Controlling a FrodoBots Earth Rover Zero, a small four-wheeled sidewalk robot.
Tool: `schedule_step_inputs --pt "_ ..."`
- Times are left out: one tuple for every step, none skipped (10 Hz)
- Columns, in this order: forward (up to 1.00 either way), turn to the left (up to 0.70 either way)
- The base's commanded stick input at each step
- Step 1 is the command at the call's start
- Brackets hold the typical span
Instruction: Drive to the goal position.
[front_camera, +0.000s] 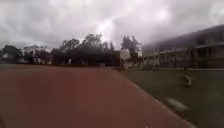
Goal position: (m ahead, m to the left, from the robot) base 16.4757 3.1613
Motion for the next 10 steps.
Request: schedule_step_inputs --pt "0.7 0.0" --pt "0.7 0.0" --pt "0.7 0.0" --pt "0.7 0.0" --pt "0.7 0.0" --pt "0.7 0.0" --pt "0.7 0.0" --pt "0.7 0.0" --pt "0.7 0.0" --pt "0.7 0.0"
